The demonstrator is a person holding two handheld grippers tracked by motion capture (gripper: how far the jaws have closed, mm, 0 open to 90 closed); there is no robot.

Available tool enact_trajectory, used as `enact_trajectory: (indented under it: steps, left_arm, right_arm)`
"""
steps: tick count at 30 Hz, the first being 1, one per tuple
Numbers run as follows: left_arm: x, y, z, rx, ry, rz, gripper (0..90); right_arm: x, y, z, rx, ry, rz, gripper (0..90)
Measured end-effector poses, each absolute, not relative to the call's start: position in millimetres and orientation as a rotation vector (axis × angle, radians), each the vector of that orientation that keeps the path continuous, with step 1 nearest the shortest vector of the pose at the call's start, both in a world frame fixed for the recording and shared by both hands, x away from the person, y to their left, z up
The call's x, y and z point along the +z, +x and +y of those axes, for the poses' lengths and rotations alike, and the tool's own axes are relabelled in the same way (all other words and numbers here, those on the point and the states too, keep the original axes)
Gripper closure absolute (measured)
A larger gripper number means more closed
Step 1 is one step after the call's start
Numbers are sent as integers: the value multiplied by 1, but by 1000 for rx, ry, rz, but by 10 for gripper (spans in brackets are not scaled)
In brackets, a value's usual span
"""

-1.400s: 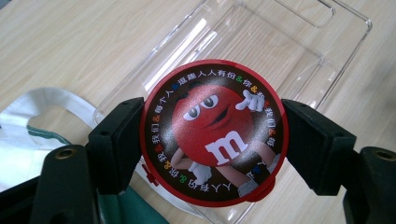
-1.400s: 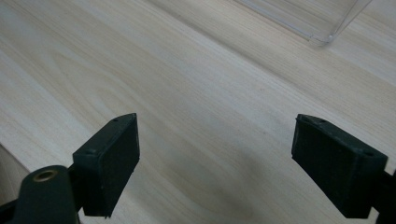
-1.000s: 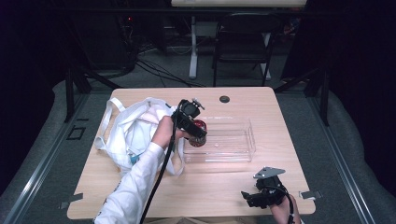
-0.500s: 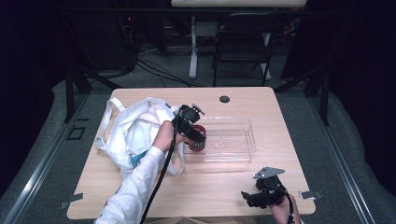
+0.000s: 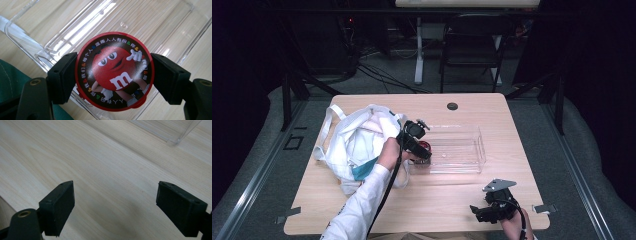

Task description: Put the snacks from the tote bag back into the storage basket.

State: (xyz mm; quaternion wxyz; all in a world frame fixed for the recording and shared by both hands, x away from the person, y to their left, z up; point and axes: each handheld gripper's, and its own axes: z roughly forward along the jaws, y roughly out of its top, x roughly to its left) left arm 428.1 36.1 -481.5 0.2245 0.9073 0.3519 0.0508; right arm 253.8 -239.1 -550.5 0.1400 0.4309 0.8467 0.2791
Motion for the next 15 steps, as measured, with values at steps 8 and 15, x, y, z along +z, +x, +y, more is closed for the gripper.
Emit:
enact_trajectory:
  steps: [8,15]
  left_arm:
    - [-487,430,35,137,2520,978,260]
    - [-493,430,33,142,2536,980,260]
  right_arm:
    - [-550,254,-239,807,1242,2448,147]
    - [-551,254,-239,809,1245,2442,147]
